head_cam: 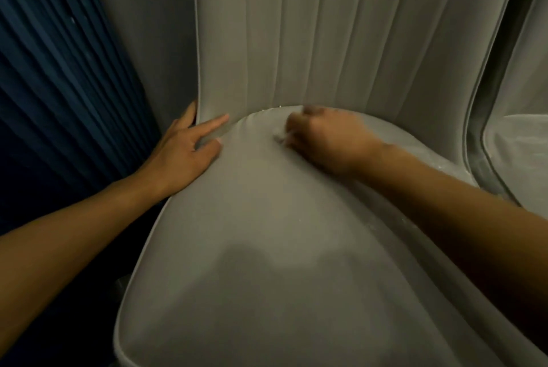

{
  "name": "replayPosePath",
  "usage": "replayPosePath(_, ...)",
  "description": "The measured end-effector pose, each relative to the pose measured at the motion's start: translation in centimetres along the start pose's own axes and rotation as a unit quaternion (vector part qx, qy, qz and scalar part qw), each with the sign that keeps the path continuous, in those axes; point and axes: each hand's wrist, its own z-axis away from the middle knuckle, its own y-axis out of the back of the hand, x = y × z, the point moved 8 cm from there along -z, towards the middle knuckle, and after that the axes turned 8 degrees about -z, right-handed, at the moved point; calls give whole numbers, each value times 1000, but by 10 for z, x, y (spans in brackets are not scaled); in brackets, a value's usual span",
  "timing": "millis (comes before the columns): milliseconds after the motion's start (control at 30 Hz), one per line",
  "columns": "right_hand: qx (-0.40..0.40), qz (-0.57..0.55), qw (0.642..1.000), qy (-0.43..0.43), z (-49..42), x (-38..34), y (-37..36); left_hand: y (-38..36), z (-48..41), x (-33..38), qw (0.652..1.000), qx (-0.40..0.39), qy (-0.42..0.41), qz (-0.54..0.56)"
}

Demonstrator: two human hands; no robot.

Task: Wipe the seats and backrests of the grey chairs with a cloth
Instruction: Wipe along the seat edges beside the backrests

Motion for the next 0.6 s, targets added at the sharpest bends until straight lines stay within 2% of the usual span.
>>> replayPosePath(100, 29, -29, 974, -222, -19, 77, 0, -2, 0, -2, 1000, 6, -4, 6)
replayPosePath(133, 37, -40, 962, -268, -22, 89, -1, -3, 0, -3, 1000, 6, -3, 6)
replayPosePath(200, 44, -51, 951, -301, -34, 89, -4, -3, -1, -6, 1000, 7, 1, 9)
replayPosePath(433, 35, -73, 967, -243, -82, 37, -17, -3, 0, -5, 1000, 9, 1, 2)
replayPosePath(600, 6, -57, 993, -101, -87, -28, -23, 0, 1, 3, 1000, 12, -16, -14)
